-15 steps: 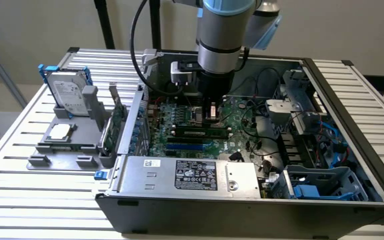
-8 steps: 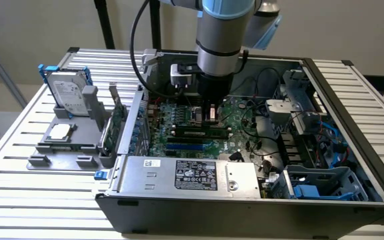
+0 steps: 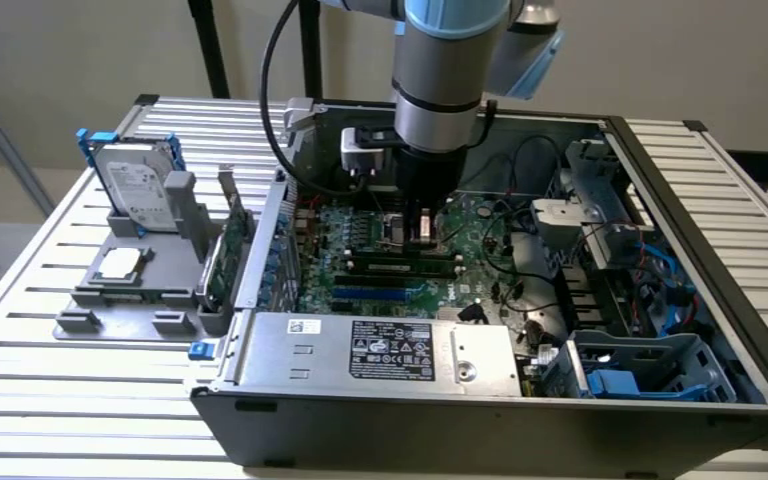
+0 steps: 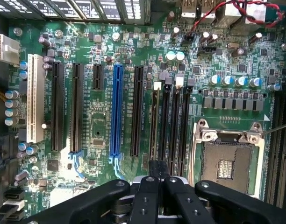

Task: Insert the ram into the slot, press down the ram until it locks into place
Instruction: 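Press down the ram until it locks into place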

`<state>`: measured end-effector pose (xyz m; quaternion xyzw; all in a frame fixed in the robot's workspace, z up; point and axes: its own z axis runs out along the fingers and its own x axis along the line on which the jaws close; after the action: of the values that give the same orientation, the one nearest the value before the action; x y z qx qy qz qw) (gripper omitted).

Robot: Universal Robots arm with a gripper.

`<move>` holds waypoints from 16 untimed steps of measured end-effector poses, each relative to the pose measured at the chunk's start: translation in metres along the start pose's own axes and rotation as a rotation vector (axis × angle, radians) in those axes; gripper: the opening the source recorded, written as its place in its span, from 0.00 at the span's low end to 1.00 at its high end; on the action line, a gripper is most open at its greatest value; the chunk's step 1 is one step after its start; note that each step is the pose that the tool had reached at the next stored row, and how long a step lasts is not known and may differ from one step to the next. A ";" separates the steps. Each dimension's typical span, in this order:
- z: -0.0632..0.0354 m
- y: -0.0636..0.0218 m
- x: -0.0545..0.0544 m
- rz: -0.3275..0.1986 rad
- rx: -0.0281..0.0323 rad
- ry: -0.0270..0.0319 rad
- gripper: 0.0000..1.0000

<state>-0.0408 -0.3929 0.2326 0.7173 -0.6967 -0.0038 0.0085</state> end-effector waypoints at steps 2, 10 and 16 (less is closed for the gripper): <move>-0.0096 0.0002 0.000 0.000 -0.0014 0.0015 0.11; -0.0153 0.0001 0.000 0.000 -0.0013 0.0019 0.11; -0.0153 0.0001 0.000 0.000 -0.0013 0.0019 0.11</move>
<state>-0.0406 -0.3931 0.2479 0.7174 -0.6966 -0.0036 0.0097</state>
